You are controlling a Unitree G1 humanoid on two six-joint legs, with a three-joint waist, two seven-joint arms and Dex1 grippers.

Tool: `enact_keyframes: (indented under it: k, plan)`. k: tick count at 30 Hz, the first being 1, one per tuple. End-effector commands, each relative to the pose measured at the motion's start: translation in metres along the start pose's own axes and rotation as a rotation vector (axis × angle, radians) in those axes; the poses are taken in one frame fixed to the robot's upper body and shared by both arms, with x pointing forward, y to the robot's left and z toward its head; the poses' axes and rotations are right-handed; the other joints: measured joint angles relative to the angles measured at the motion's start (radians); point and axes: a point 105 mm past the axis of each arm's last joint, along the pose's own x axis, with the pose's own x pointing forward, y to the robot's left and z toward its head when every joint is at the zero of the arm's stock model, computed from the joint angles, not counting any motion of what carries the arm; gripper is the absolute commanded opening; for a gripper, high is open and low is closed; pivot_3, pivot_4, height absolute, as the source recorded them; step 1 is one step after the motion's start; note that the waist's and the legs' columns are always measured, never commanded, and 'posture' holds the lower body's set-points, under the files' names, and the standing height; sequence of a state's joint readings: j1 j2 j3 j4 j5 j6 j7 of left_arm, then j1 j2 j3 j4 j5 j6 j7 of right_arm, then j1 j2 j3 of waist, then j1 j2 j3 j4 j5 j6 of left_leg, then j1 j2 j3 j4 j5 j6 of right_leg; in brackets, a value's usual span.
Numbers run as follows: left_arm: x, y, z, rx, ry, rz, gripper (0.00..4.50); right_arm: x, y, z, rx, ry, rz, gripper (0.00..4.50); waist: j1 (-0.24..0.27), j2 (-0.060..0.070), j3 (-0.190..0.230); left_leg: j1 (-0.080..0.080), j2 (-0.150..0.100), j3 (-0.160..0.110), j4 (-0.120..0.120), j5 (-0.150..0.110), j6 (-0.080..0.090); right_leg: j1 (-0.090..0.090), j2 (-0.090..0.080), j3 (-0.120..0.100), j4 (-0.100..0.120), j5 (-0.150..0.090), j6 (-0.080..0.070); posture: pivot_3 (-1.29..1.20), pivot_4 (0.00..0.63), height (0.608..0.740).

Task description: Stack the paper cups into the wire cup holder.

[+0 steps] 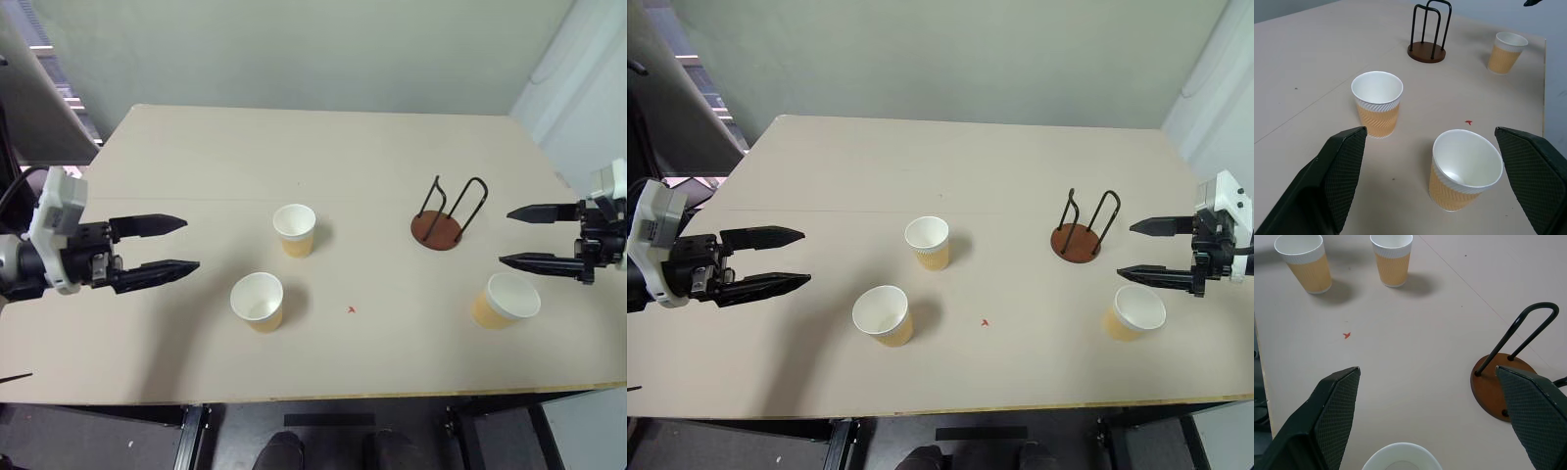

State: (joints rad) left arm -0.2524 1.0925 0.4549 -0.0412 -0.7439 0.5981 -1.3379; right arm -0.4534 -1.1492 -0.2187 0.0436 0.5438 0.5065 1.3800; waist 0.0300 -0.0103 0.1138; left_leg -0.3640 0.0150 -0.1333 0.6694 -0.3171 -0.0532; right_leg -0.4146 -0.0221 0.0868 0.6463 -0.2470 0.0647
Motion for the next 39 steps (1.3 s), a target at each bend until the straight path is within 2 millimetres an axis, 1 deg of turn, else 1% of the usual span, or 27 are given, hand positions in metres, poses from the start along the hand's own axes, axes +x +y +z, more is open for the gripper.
enact_keyframes:
  k: [1, 6, 9, 11, 13, 16, 18, 22, 23, 25, 27, 30, 36, 39]
  plan:
    - [0.002, -0.003, 0.009, 0.033, -0.014, -0.012, 4.48, -0.007, -0.006, 0.008, -0.044, -0.013, -0.044, 4.5, 0.0, 0.0, 0.0, 0.0, 0.0, 0.0, 0.0, 0.0, 0.0, 0.0, 0.0, 0.0, 0.0, 0.0, 0.0, 0.0, 0.15, 0.74]
    - [0.003, -0.004, 0.011, 0.033, -0.018, -0.012, 4.48, -0.007, -0.007, 0.008, -0.046, -0.017, -0.046, 4.5, 0.0, 0.0, 0.0, 0.0, 0.0, 0.0, 0.0, 0.0, 0.0, 0.0, 0.0, 0.0, 0.0, 0.0, 0.0, 0.0, 0.15, 0.74]
    - [0.003, -0.003, 0.012, 0.034, -0.021, -0.013, 4.48, -0.004, -0.01, 0.011, -0.055, -0.022, -0.061, 4.5, 0.0, 0.0, 0.0, 0.0, 0.0, 0.0, 0.0, 0.0, 0.0, 0.0, 0.0, 0.0, 0.0, 0.0, 0.0, 0.0, 0.15, 0.74]
    - [0.005, -0.004, 0.013, 0.035, -0.024, -0.017, 4.48, 0.008, -0.024, 0.02, -0.068, -0.057, -0.14, 4.5, 0.0, 0.0, 0.0, 0.001, 0.0, 0.0, 0.0, 0.0, 0.0, 0.0, 0.0, 0.0, 0.0, 0.0, 0.0, 0.0, 0.15, 0.74]
    - [0.007, -0.004, 0.013, 0.037, -0.029, -0.022, 4.48, 0.031, -0.039, 0.03, -0.071, -0.07, -0.221, 4.5, -0.008, 0.0, 0.0, 0.003, 0.001, -0.001, 0.0, 0.0, 0.0, 0.0, 0.0, 0.0, 0.002, 0.001, 0.0, 0.0, 0.15, 0.74]
    - [0.012, -0.005, 0.013, 0.039, -0.038, -0.032, 4.48, 0.06, -0.045, 0.043, -0.033, -0.079, -0.249, 4.5, -0.018, 0.0, 0.0, 0.007, 0.003, 0.0, 0.0, 0.0, 0.0, 0.001, 0.001, -0.001, 0.004, 0.001, 0.0, 0.0, 0.15, 0.74]
    - [0.014, -0.006, 0.013, 0.039, -0.042, -0.035, 4.48, 0.071, -0.047, 0.047, -0.014, -0.078, -0.265, 4.5, -0.017, 0.0, 0.0, 0.006, 0.003, 0.0, -0.001, 0.0, 0.0, 0.0, 0.001, -0.001, 0.003, 0.001, 0.0, 0.0, 0.15, 0.74]
    - [0.017, -0.01, 0.012, 0.038, -0.054, -0.038, 4.48, 0.094, -0.061, 0.039, 0.052, -0.01, -0.351, 4.5, -0.013, 0.0, 0.0, 0.001, 0.003, -0.001, -0.002, 0.0, 0.0, -0.004, 0.001, -0.002, 0.002, 0.001, 0.0, 0.0, 0.15, 0.74]
    - [0.017, -0.01, 0.012, 0.038, -0.055, -0.038, 4.48, 0.097, -0.064, 0.037, 0.064, 0.002, -0.367, 4.5, -0.012, 0.0, 0.0, -0.001, 0.003, -0.001, -0.002, 0.0, -0.001, -0.005, 0.001, -0.002, 0.001, 0.001, 0.0, 0.0, 0.15, 0.74]
    - [0.018, -0.012, 0.011, 0.037, -0.058, -0.036, 4.48, 0.101, -0.074, 0.034, 0.113, 0.016, -0.427, 4.5, -0.008, 0.0, 0.0, -0.002, 0.003, -0.002, -0.002, 0.0, -0.001, -0.006, 0.001, -0.003, 0.001, 0.002, 0.0, 0.0, 0.15, 0.74]
    - [0.019, -0.012, 0.01, 0.036, -0.06, -0.034, 4.48, 0.104, -0.08, 0.032, 0.138, 0.028, -0.456, 4.5, -0.005, 0.0, 0.0, -0.003, 0.003, -0.002, -0.002, 0.001, -0.001, -0.007, 0.001, -0.002, 0.0, 0.002, 0.0, 0.0, 0.15, 0.74]
    - [0.019, -0.015, 0.009, 0.033, -0.063, -0.03, 4.48, 0.109, -0.087, 0.022, 0.162, 0.073, -0.504, 4.5, -0.002, 0.0, 0.0, -0.003, 0.003, -0.002, -0.002, 0.001, -0.001, -0.007, 0.001, -0.002, 0.0, 0.002, 0.0, 0.0, 0.15, 0.74]
    - [0.017, -0.017, 0.007, 0.028, -0.062, -0.021, 4.48, 0.113, -0.089, 0.015, 0.186, 0.102, -0.514, 4.5, -0.001, 0.001, 0.0, -0.003, 0.004, -0.002, -0.002, 0.001, -0.002, -0.007, 0.001, -0.002, 0.001, 0.002, 0.0, 0.0, 0.15, 0.74]
    - [0.016, -0.017, 0.006, 0.028, -0.061, -0.016, 4.5, 0.117, -0.089, 0.01, 0.194, 0.116, -0.518, 3.91, -0.001, 0.001, 0.0, -0.003, 0.004, -0.001, -0.002, 0.001, -0.003, -0.007, 0.001, -0.002, 0.001, 0.002, 0.0, 0.0, 0.15, 0.74]
